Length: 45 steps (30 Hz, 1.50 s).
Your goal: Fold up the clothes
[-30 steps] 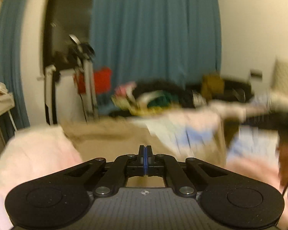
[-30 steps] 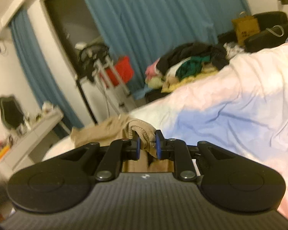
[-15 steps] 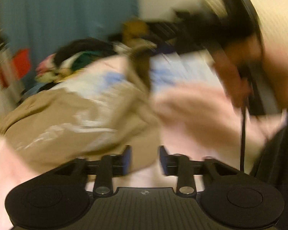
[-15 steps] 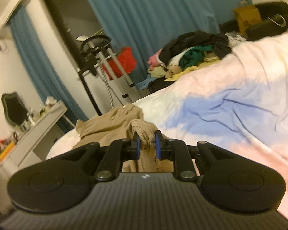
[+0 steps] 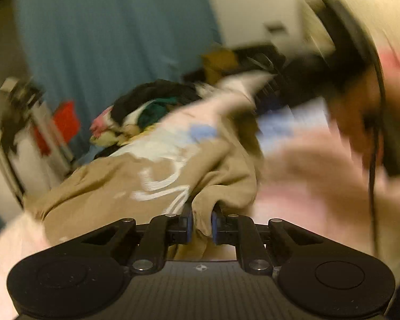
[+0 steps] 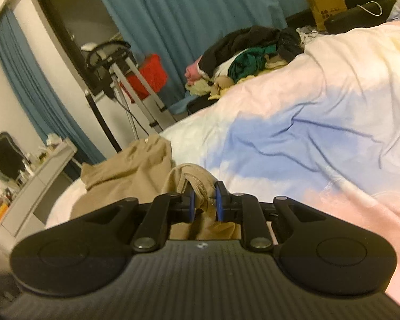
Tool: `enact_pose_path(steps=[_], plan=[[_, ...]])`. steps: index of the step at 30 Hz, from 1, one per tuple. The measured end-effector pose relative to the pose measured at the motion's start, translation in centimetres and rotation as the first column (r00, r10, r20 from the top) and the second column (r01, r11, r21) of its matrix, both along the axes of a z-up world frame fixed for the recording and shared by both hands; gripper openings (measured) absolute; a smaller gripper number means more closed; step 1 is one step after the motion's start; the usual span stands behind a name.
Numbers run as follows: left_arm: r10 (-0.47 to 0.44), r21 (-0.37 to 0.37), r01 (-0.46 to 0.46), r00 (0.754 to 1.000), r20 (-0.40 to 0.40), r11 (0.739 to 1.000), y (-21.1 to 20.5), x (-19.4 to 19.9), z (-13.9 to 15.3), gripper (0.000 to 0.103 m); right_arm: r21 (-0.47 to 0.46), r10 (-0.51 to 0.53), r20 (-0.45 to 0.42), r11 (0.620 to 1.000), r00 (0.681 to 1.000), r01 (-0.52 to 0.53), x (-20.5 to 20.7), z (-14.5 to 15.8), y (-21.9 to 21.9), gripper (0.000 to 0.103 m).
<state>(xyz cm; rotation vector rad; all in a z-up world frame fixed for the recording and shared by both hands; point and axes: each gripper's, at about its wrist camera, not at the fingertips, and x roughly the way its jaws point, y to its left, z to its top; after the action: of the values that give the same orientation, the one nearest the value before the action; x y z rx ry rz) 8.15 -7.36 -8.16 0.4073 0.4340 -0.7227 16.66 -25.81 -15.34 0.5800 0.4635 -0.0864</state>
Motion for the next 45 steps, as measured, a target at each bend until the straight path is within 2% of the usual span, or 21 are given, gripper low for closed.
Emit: enact_pose_path(steps=[2,4,6,9,12,13,15,17,20,23,27,31,34,38,45], plan=[[0.047,-0.129,-0.059,0.994,-0.094,0.99,3.3,1.7,2.8,0.014,0.008,0.035,-0.018,0.999,0.999,-0.035,0.6,-0.4,0.5,0.02],[0.075,-0.249,-0.124,0.977,-0.201,0.961,7.1,4.0,5.1,0.014,0.034,0.106,-0.029,0.994,0.994,-0.105,1.0,-0.5,1.5,0.02],[0.083,-0.328,-0.188,0.948,-0.309,0.926,11.0,6.7,6.5,0.014,0.028,0.167,-0.03,0.986,0.985,-0.166,1.1,-0.4,3.1,0.02],[0.099,-0.362,-0.278,0.892,-0.442,0.89,15.0,10.8,7.1,0.014,0.0,0.222,-0.047,0.975,0.974,-0.223,1.1,-0.1,5.5,0.02],[0.137,-0.373,-0.392,0.821,-0.554,0.841,16.7,14.6,5.7,0.015,-0.019,0.233,-0.032,0.972,0.972,-0.234,1.0,0.1,6.5,0.02],[0.141,-0.377,-0.415,0.804,-0.577,0.828,17.0,15.2,5.1,0.015,-0.021,0.23,-0.017,0.973,0.973,-0.231,1.0,0.2,6.6,0.02],[0.161,-0.372,-0.421,0.813,-0.56,0.827,16.9,15.3,4.2,0.017,0.003,0.22,0.047,0.975,0.974,-0.221,0.6,0.6,6.3,0.019],[0.19,-0.366,-0.414,0.836,-0.514,0.833,16.4,15.5,4.2,0.019,0.062,0.227,0.156,0.969,0.961,-0.238,0.2,1.2,6.0,0.019],[0.191,-0.379,-0.424,0.834,-0.518,0.823,15.7,15.5,3.7,0.024,0.125,0.22,0.284,0.957,0.933,-0.263,-0.2,1.9,5.9,0.018],[0.229,-0.325,-0.424,0.838,-0.496,0.845,14.2,15.7,3.0,0.035,0.169,0.235,0.359,0.935,0.903,-0.311,-0.1,2.0,6.6,0.018],[0.317,-0.25,-0.431,0.864,-0.39,0.867,13.2,15.1,3.4,0.059,0.148,0.279,0.349,0.926,0.894,-0.347,-0.1,2.2,7.8,0.018],[0.323,-0.237,-0.404,0.892,-0.314,0.884,13.4,13.2,4.4,0.075,0.153,0.276,0.34,0.927,0.899,-0.342,-0.4,2.3,7.7,0.019],[0.313,-0.235,-0.377,0.911,-0.268,0.896,12.8,12.1,4.8,0.081,0.163,0.263,0.345,0.929,0.901,-0.333,-0.4,2.3,7.8,0.018],[0.302,-0.202,-0.345,0.929,-0.216,0.917,10.6,11.5,4.6,0.083,0.162,0.254,0.344,0.932,0.904,-0.323,-0.6,2.4,7.9,0.018],[0.363,-0.142,-0.394,0.91,-0.199,0.908,7.6,12.5,3.3,0.085,0.114,0.283,0.38,0.931,0.881,-0.348,-1.8,3.3,8.8,0.019]])
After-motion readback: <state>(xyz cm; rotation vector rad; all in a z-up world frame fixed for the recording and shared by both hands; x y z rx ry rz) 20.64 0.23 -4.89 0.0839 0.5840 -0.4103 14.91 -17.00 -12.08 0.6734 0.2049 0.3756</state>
